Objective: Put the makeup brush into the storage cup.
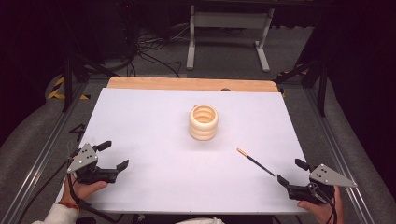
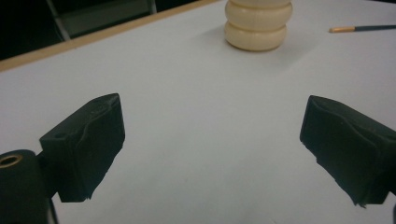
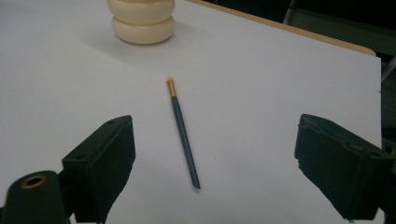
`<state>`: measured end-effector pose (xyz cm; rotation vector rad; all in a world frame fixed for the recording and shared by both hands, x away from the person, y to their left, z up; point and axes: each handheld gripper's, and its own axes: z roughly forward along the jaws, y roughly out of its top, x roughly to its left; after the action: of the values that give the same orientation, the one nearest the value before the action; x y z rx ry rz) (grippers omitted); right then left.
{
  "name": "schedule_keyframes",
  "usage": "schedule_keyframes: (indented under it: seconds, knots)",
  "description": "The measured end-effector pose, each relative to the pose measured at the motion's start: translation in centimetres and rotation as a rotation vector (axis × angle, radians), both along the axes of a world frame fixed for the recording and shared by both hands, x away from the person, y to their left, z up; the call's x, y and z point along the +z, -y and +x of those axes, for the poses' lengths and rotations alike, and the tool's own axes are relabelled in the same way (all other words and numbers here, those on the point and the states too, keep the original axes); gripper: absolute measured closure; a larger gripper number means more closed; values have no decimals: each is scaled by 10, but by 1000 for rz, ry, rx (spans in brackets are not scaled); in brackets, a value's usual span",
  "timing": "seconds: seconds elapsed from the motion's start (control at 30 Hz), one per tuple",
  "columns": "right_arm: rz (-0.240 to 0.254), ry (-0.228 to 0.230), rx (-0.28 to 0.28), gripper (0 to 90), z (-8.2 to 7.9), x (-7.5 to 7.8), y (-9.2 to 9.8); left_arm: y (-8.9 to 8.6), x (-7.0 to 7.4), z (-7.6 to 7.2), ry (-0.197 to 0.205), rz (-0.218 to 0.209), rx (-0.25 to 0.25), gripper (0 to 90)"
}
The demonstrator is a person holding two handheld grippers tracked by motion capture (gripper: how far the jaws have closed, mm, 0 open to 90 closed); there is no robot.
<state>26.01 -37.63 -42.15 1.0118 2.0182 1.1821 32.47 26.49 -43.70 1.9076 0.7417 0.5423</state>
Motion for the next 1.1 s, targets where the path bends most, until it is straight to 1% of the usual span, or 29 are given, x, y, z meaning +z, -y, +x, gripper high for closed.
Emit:
schedule_keyframes:
  seconds: [0.03,0.07,0.1,0.17,0.2,0.23,0.27,0.37,0.4,0.5,0.57,0.77,0.8,0.9,0.93,0.97,1.03,1.1]
  knots:
    - [-6,3,7,132,1,0,-1,1,-2,1,-9,12,-3,71]
    - [-9,0,8,131,1,-1,-2,3,-4,2,-26,13,-15,71]
    - [-15,-6,13,128,2,-2,-3,4,-6,2,-33,24,-19,67]
    - [-22,-12,14,128,3,-2,-4,5,-7,3,-37,32,-24,66]
    - [-31,-14,18,127,4,-2,-6,8,-10,4,-49,50,-29,64]
    - [-31,-14,18,127,4,-2,-6,8,-10,4,-49,50,-29,62]
    - [-35,-17,22,127,5,-2,-7,8,-12,5,-56,59,-38,62]
    - [-46,-28,26,128,9,-3,-9,9,-15,4,-69,74,-40,61]
    - [-48,-31,30,128,10,-3,-10,9,-16,5,-75,73,-45,62]
    - [-48,-39,36,126,12,-4,-12,9,-16,4,-81,78,-47,63]
    - [-45,-37,36,125,14,-3,-12,9,-17,4,-84,93,-45,64]
    - [-47,-40,44,125,19,-3,-14,12,-18,6,-88,89,-53,66]
    - [-51,-40,46,125,21,-4,-16,13,-18,6,-90,103,-56,67]
    - [-58,-50,50,127,24,-4,-18,14,-19,6,-95,106,-62,74]
    - [-58,-50,50,127,24,-4,-18,14,-20,6,-95,115,-65,74]
    - [-62,-55,52,129,25,-4,-19,14,-20,6,-103,114,-61,74]
    - [-77,-63,60,132,26,-2,-21,13,-20,6,-106,114,-63,74]
    - [-92,-72,75,133,29,2,-24,12,-19,6,-100,111,-59,74]
